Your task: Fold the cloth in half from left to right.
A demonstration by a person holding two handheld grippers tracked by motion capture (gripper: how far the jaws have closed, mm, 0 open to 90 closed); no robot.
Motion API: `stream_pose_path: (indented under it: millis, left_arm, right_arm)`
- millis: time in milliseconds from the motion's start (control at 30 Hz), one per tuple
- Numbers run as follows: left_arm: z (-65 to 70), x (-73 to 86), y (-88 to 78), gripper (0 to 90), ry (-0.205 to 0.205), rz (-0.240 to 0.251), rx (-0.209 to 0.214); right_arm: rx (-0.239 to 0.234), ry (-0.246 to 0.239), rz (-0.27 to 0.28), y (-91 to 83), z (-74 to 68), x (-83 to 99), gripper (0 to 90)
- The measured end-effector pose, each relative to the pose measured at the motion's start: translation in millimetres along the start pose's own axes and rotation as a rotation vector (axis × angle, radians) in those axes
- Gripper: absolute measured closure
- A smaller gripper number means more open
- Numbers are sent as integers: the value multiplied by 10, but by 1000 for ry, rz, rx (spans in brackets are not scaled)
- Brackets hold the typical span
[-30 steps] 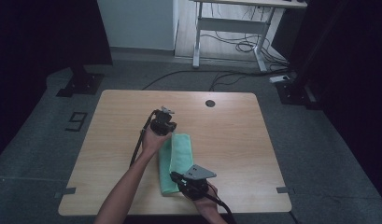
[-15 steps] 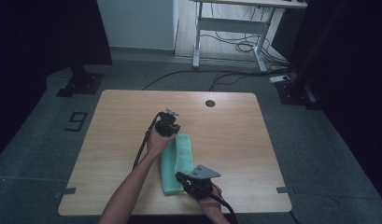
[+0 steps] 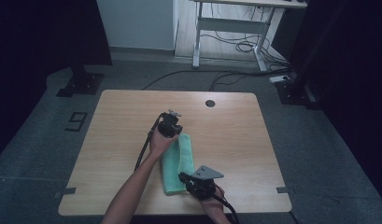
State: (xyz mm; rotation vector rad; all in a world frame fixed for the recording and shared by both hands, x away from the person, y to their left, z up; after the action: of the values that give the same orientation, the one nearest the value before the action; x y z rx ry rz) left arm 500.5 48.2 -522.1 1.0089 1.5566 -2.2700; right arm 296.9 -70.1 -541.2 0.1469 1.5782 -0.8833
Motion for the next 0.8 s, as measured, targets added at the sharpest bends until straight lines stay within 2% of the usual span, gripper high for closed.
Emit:
stream_pose_path:
  millis: [367, 800]
  left_arm:
    - [-33, 4, 7, 851, -10, 3, -4]
    - [4, 34, 103, 848, -3, -4, -3]
  right_arm:
    - [6, 5, -9, -6, 35, 39, 842]
    - [23, 16, -40, -3, 80, 136, 841]
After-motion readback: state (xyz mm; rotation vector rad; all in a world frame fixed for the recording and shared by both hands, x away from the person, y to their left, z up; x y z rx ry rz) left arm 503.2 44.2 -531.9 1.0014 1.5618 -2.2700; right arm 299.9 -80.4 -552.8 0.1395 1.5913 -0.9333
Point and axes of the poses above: each handheld gripper's, and its own axes: y roughly forward along the jaws, x roughly out of its underside, z roughly to its right, the point moved 4 cm from there along y, roughly forward along the jaws, and after that the axes turned 12 degrees about -y, right-handed, at the moved point
